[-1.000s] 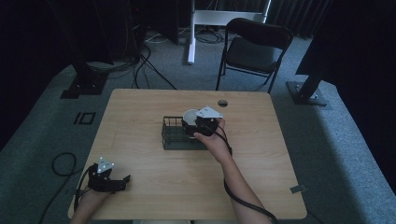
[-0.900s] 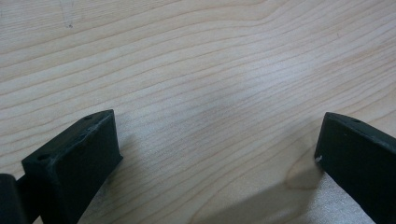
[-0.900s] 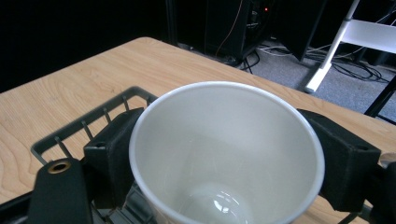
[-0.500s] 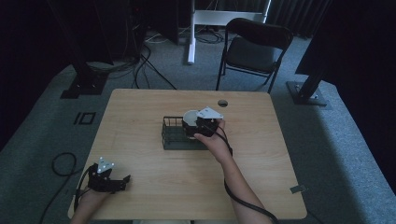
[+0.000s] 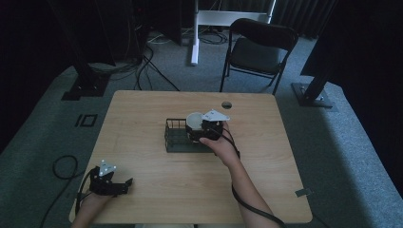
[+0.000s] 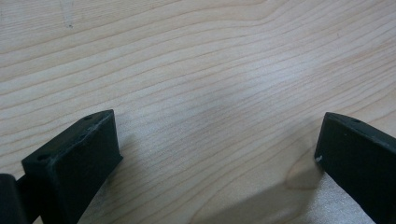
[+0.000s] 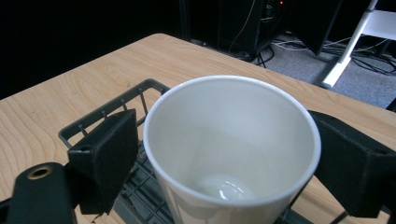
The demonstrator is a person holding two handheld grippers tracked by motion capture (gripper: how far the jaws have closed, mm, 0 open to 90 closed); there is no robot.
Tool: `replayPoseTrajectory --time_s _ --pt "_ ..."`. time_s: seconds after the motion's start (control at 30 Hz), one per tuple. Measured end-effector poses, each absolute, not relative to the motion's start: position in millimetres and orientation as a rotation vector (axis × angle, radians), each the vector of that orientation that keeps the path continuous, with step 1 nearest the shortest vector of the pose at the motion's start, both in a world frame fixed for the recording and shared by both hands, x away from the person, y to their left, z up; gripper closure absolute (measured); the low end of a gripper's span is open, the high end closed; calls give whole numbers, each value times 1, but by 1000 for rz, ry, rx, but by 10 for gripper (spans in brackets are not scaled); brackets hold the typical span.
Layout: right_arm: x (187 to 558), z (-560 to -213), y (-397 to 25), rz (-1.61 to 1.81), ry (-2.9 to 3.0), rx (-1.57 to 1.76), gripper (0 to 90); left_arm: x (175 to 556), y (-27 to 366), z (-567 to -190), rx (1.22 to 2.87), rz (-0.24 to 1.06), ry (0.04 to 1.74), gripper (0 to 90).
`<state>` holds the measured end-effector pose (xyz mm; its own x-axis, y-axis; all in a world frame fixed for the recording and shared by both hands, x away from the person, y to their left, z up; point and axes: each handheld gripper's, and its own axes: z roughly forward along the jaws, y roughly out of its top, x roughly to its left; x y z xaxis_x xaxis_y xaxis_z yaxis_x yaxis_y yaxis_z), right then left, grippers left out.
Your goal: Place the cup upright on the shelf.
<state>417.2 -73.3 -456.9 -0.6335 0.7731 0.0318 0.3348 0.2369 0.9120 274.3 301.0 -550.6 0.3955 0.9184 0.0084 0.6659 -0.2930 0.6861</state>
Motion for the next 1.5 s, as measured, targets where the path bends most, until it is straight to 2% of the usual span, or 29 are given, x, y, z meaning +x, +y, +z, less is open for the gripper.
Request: replayPoseTrajectory --time_s 0.67,1.5 --pt "397 -449 -96 1368 2074 973 125 274 301 -551 2057 546 1348 1" --pt "372 -459 -154 1348 2015 1036 125 274 301 -551 2057 546 1349 1"
